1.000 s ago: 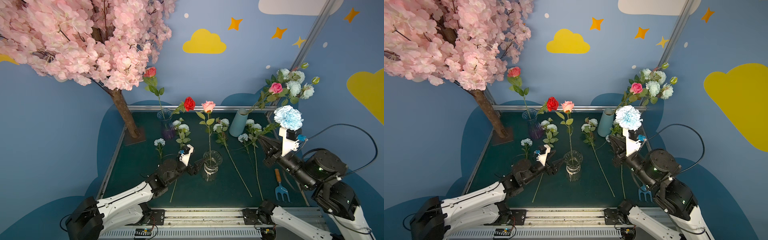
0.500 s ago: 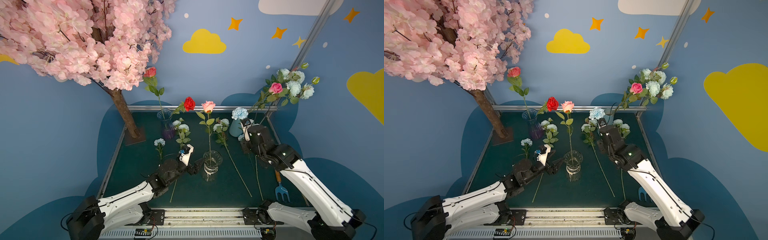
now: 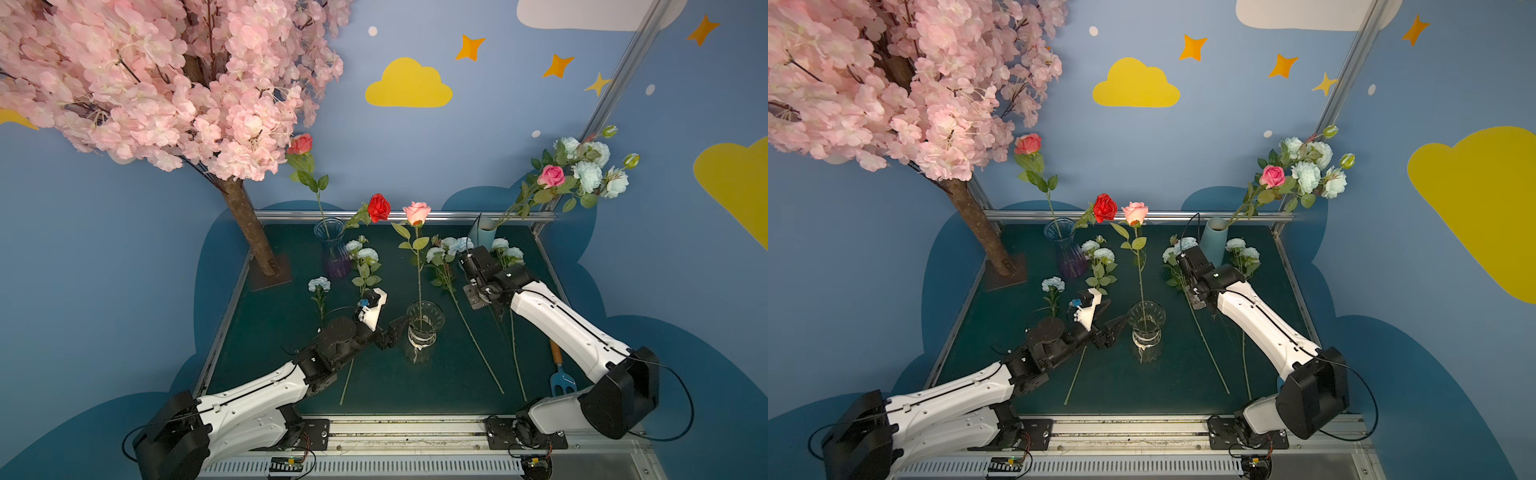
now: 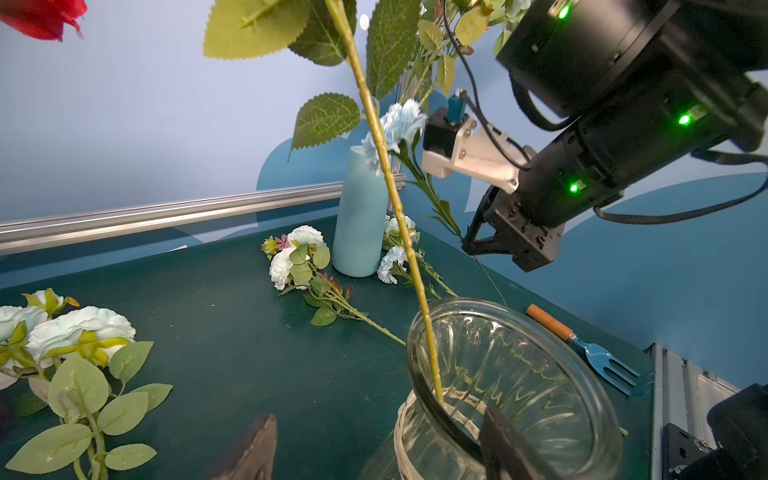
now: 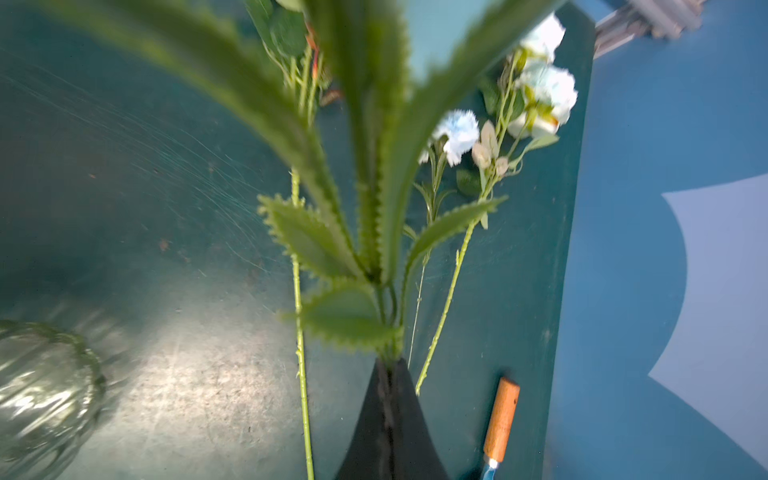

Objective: Pick out blue flowers from the vase
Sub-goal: Place the flower at the center of the board.

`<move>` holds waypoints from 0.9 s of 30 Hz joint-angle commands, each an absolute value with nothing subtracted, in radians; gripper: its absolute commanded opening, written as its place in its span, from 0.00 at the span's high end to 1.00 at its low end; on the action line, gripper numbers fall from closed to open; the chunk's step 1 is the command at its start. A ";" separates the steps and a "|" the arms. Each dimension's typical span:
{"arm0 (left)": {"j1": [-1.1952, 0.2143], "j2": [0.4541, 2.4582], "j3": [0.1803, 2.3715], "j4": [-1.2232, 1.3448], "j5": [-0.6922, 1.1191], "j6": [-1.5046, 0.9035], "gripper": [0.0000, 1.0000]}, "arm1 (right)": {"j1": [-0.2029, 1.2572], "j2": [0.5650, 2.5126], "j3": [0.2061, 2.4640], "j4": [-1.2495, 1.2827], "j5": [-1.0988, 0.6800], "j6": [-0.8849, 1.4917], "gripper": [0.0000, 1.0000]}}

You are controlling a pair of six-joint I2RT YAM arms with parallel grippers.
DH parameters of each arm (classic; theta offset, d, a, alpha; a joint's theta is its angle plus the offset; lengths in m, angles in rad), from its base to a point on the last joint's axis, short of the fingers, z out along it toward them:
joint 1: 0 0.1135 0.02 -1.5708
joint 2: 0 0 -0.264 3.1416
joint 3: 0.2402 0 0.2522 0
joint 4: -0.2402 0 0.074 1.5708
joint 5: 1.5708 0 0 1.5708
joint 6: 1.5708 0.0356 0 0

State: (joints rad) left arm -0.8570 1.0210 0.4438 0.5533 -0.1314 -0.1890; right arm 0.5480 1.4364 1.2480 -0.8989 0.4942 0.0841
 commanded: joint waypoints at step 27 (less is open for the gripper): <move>-0.839 1.038 0.436 0.565 -0.132 -0.202 0.23 | 0.383 1.867 1.299 -0.856 0.322 0.110 1.00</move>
